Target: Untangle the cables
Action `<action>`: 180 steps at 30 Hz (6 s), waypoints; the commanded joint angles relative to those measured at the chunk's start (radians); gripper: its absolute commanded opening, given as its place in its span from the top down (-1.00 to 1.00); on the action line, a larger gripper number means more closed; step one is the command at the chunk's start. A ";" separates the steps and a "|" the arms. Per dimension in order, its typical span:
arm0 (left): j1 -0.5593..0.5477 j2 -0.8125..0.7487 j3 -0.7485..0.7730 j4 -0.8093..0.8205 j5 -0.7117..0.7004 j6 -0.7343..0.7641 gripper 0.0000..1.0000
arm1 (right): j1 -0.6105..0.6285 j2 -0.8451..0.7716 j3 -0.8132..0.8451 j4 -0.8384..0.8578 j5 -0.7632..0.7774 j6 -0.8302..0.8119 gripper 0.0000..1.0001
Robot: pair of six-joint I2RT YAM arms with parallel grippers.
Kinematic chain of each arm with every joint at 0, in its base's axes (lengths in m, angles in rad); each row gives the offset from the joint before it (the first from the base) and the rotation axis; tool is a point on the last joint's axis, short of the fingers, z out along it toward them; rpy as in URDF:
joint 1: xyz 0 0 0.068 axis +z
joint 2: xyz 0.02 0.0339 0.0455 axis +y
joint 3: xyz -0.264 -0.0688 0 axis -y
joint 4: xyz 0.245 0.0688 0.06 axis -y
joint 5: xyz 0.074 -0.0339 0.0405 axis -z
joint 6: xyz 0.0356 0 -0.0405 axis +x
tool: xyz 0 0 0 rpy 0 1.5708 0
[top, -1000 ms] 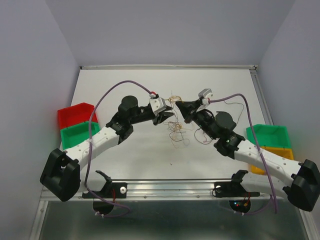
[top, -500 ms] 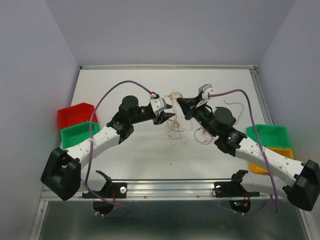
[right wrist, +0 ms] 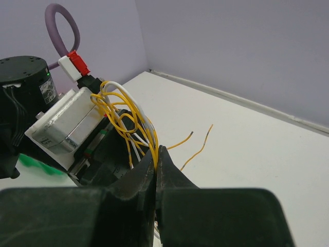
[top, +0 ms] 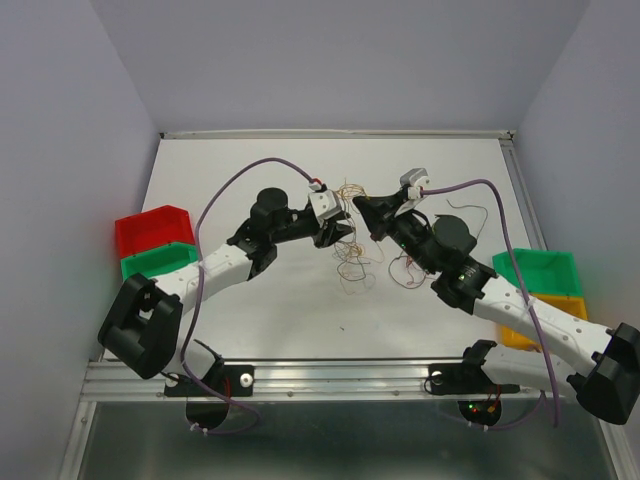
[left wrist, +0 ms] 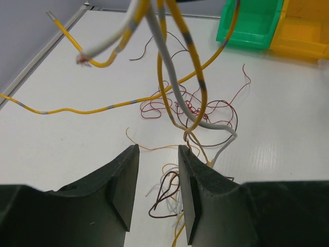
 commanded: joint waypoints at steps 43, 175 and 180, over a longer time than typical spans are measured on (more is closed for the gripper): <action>-0.019 -0.115 0.044 0.012 -0.118 0.027 1.00 | -0.001 -0.033 -0.063 0.075 0.284 0.004 0.99; 0.398 -0.089 0.184 -0.141 -0.167 -0.075 -0.98 | -0.013 -0.269 -0.180 0.183 -0.065 0.101 0.99; 0.360 -0.190 0.052 -0.010 -0.013 -0.046 -0.98 | -0.013 -0.171 -0.067 0.191 -0.090 0.110 0.99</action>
